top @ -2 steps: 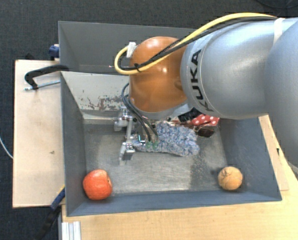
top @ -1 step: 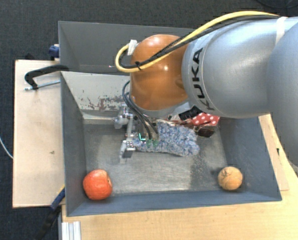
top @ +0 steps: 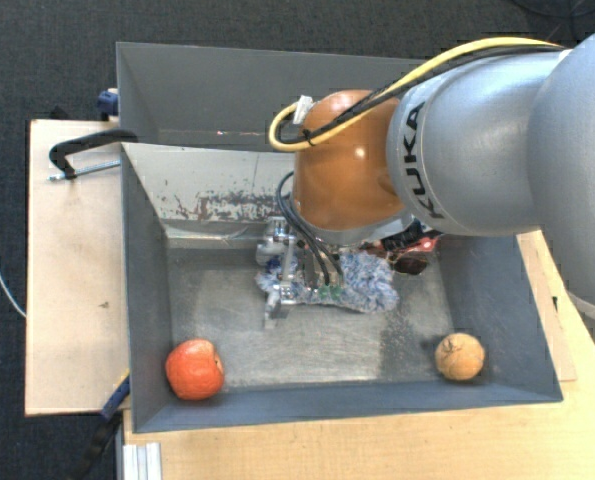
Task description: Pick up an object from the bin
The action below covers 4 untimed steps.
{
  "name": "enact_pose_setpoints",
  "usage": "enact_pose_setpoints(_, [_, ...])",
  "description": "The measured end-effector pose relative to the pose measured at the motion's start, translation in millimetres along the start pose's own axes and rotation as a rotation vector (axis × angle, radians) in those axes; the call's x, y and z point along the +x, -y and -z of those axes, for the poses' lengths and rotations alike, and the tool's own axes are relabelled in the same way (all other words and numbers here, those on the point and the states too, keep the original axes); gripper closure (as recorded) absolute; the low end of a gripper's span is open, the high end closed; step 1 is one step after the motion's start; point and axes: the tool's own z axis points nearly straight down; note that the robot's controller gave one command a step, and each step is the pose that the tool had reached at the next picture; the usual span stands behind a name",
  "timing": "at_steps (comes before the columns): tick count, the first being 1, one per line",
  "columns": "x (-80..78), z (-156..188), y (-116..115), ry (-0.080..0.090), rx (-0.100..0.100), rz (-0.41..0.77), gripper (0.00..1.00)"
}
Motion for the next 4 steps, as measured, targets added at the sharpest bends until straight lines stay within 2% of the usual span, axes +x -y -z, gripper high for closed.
enact_pose_setpoints(1, [-29.3, -29.4, 27.5, -0.005, 0.008, 0.034, 0.0])
enact_pose_setpoints(2, [-17.0, -68.5, 76.6, 0.006, -0.003, -0.022, 1.0])
enact_pose_setpoints(3, [-17.0, -68.5, 76.6, 0.006, -0.003, -0.022, 1.0])
enact_pose_setpoints(4, [-18.6, 120.1, 65.0, -0.003, 0.003, -0.044, 1.0])
